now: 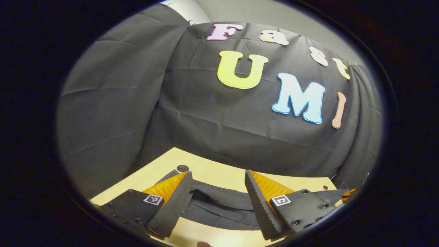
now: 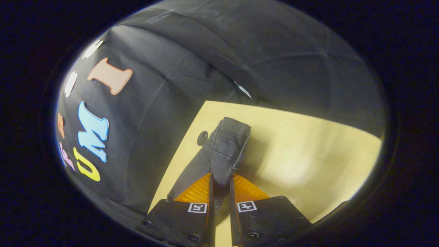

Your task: Grasp the waist and the cuffs of the jeans and fold them to make the two legs overlap; first hold the waist and fold one-third of the jeans toward the cuffs, then hold the cuffs and fold the remaining one-third in the same direction to finish folding.

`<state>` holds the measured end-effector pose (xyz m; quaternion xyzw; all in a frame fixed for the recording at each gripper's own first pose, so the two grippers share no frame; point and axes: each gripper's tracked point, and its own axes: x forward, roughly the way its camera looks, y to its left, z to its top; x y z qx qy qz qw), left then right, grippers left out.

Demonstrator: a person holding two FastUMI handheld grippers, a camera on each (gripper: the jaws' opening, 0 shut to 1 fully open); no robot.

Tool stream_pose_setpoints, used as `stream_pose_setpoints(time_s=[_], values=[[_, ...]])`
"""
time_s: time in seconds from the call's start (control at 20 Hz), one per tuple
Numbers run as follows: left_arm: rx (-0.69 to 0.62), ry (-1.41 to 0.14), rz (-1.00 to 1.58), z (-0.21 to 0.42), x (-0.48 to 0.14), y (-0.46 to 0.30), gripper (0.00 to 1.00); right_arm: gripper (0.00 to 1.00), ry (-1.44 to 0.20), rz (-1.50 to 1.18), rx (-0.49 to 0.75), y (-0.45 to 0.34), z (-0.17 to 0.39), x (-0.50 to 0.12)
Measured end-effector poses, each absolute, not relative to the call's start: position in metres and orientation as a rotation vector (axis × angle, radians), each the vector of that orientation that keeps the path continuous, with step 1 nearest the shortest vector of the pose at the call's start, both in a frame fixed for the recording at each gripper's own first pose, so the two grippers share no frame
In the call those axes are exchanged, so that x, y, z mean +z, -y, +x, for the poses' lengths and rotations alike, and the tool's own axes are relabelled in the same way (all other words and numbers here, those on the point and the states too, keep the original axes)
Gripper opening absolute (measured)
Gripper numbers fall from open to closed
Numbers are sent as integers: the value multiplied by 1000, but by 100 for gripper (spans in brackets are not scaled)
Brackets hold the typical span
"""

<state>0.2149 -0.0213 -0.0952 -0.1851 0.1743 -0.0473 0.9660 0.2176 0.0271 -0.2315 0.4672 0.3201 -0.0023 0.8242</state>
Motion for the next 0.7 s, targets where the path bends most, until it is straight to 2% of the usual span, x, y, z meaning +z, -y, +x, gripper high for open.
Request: stream_pose_setpoints(time_s=[0.15, 0.2, 0.25, 0.6, 0.65, 0.7], values=[[-112, -347, -375, 208, -93, 26, 99, 17, -521, 1014, 59, -21, 211, -171], [-119, -343, -371, 205, -91, 28, 99, 12, -484, 1007, 80, -25, 208, -157], [-124, -337, -367, 203, -88, 29, 99, 17, -454, 990, 103, -32, 202, -144], [-146, -309, -344, 187, -75, 23, 99, 16, -320, 616, 311, -131, 168, -87], [-149, -307, -340, 186, -75, 23, 94, 16, -305, 563, 340, -150, 167, -83], [-149, -305, -339, 184, -74, 21, 100, 16, -287, 514, 367, -168, 166, -80]])
